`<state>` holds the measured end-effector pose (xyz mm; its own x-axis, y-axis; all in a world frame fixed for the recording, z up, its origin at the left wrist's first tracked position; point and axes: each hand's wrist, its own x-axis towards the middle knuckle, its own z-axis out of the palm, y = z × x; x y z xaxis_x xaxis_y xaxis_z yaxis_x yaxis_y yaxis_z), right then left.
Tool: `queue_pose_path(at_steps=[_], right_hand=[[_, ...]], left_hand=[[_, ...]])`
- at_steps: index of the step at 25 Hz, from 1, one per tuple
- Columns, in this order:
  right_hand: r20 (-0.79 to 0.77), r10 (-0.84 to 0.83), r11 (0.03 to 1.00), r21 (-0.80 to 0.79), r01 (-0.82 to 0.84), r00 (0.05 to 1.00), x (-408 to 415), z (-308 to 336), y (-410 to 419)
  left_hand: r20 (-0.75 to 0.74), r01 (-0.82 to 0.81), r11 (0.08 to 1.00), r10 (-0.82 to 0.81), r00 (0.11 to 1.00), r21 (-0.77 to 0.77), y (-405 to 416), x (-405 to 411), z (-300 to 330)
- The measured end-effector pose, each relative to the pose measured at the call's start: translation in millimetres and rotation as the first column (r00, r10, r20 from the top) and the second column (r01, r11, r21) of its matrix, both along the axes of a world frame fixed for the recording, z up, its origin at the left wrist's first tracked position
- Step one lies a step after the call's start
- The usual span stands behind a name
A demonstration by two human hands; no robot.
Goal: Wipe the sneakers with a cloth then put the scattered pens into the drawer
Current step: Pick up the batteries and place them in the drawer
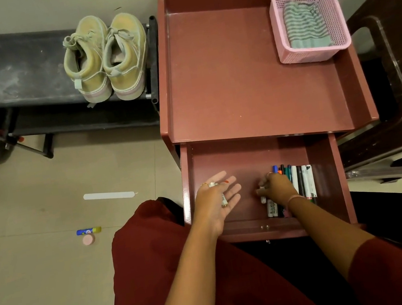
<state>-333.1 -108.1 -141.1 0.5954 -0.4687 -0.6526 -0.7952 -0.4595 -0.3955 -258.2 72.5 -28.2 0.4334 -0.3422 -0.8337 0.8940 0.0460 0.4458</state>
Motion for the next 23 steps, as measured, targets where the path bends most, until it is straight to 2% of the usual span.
queue_pose_path(at_steps=[2,3,6,8,9,10,11,12,13,14,15,17,19,22,23], right_hand=[[-0.059,-0.005,1.000,-0.016,0.004,0.998,-2.2,-3.7,2.4],[-0.102,0.041,0.997,-0.054,-0.047,0.994,-5.2,-4.9,3.1],[-0.242,0.296,0.913,-0.212,-0.348,0.924,-15.0,-5.0,3.8],[-0.271,0.376,0.866,-0.236,-0.440,0.886,-18.7,-7.2,2.0],[-0.219,0.370,0.880,-0.228,-0.416,0.903,-19.4,-7.1,0.8],[-0.110,0.304,0.931,-0.177,-0.320,0.946,-18.0,-3.6,1.0],[0.037,0.144,0.989,-0.035,-0.143,0.989,-14.9,4.0,2.6],[0.110,-0.104,0.972,0.221,0.077,0.988,-9.7,16.8,6.7],[0.061,-0.325,0.819,0.517,0.249,0.944,-3.9,29.7,12.2],[-0.035,-0.436,0.605,0.728,0.322,0.899,0.5,40.9,17.1],[-0.097,-0.458,0.453,0.830,0.326,0.884,4.4,48.2,20.7],[-0.128,-0.433,0.334,0.897,0.291,0.892,10.0,49.7,26.5],[-0.139,-0.450,0.281,0.916,0.288,0.882,14.1,45.8,30.2],[-0.167,-0.524,0.318,0.871,0.373,0.835,14.1,35.1,28.0],[-0.165,-0.529,0.384,0.828,0.408,0.832,13.2,29.9,24.3]], left_hand=[[-0.005,-0.009,1.000,0.009,1.000,0.001,-0.3,1.1,-0.4],[-0.005,-0.012,1.000,0.012,1.000,0.001,-0.5,1.5,0.2],[-0.003,0.002,1.000,-0.002,1.000,0.012,-0.3,1.7,1.1],[0.005,0.017,1.000,-0.018,1.000,0.023,0.5,0.7,0.7],[0.011,0.028,0.999,-0.029,1.000,0.026,0.9,0.0,-0.2],[0.015,0.042,0.999,-0.042,0.999,0.026,0.7,-0.3,-0.5],[0.019,0.059,0.998,-0.060,0.998,0.025,0.1,-0.6,-0.3],[0.018,0.079,0.997,-0.079,0.997,0.021,-1.2,-0.9,0.7],[0.012,0.102,0.995,-0.102,0.995,0.016,-2.2,-1.6,1.3],[0.005,0.129,0.992,-0.129,0.992,0.006,-3.5,-2.5,3.4],[-0.002,0.156,0.988,-0.156,0.988,-0.007,-4.9,-3.4,4.3],[-0.009,0.198,0.980,-0.198,0.980,-0.033,-6.0,-4.8,5.9],[-0.017,0.174,0.984,-0.174,0.985,-0.027,-5.5,-4.3,6.2],[0.015,0.048,0.998,-0.049,0.999,0.028,-1.5,-1.5,4.2],[0.033,0.011,0.999,-0.013,0.999,0.049,0.4,0.1,3.2]])
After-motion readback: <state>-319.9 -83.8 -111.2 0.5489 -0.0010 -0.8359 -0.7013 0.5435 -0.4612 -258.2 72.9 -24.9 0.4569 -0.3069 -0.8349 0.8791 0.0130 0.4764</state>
